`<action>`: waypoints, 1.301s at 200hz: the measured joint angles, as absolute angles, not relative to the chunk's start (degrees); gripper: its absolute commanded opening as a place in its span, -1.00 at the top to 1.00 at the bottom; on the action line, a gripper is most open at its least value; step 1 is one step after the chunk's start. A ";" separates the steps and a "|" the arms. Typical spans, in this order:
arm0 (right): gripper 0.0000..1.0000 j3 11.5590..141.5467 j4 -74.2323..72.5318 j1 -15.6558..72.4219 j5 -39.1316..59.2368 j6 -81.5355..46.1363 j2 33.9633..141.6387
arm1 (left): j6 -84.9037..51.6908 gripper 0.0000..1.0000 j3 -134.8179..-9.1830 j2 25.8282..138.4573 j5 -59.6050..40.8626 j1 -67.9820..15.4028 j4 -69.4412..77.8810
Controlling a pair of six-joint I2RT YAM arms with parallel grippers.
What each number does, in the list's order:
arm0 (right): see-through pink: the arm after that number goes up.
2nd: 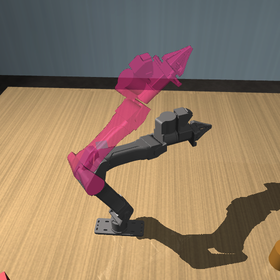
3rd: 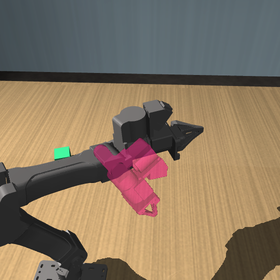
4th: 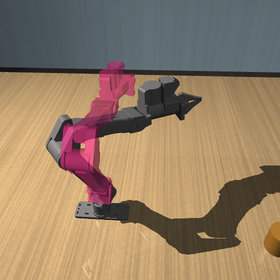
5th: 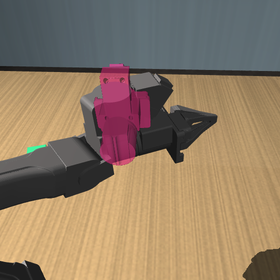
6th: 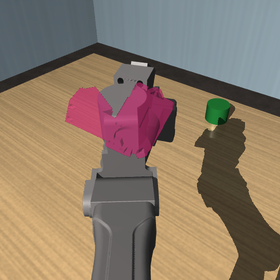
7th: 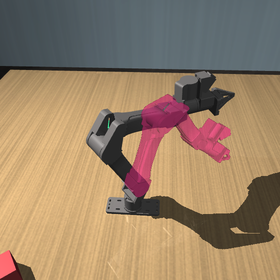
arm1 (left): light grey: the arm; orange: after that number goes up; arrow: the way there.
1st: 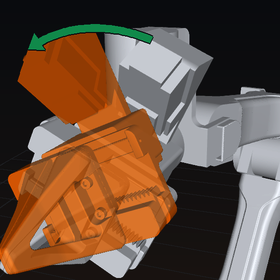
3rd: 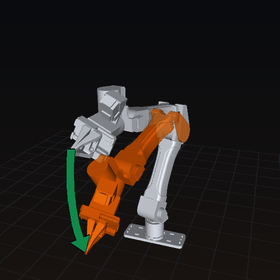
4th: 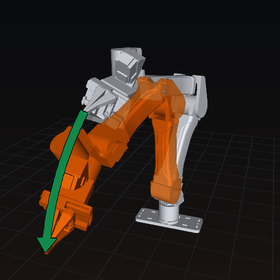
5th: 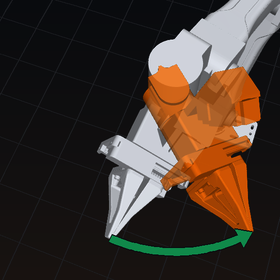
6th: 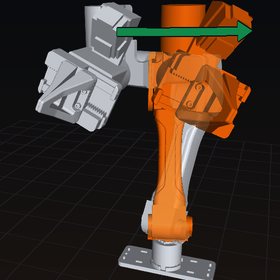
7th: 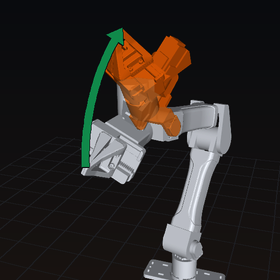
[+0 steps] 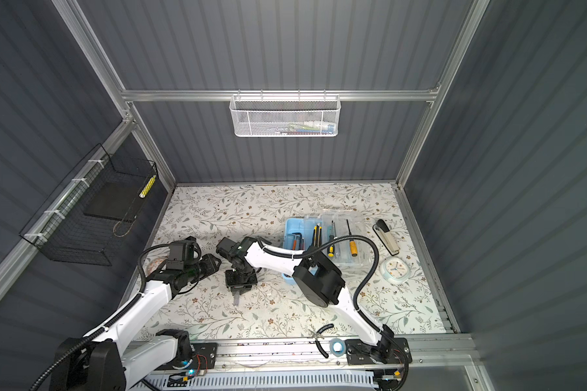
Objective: Pack the tool kit
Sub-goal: 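Lower the right gripper onto the small clear-handled screwdriver and close it, then lift the clear screwdriver over the tray while the left arm approaches the tray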
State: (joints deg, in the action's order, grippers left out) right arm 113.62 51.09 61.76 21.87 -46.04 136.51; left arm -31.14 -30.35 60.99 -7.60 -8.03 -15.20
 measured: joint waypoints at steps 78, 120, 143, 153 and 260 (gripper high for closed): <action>0.52 115.04 55.75 61.87 15.18 -44.86 137.10 | -31.00 0.15 -30.35 59.55 -7.57 -7.77 -15.20; 0.49 116.73 58.74 61.80 11.46 -43.00 137.67 | -30.98 0.14 -30.35 58.61 -7.42 -7.77 -15.22; 0.47 119.15 60.77 61.73 8.45 -40.84 138.85 | -30.98 0.14 -30.28 58.61 -6.85 -7.77 -15.20; 0.48 119.31 61.25 61.56 7.38 -39.90 138.93 | -30.98 0.14 -30.26 58.61 -6.52 -7.77 -15.20; 0.31 109.78 56.49 59.53 7.31 -33.74 133.71 | -31.03 0.13 -30.61 59.99 -5.87 -7.77 -13.74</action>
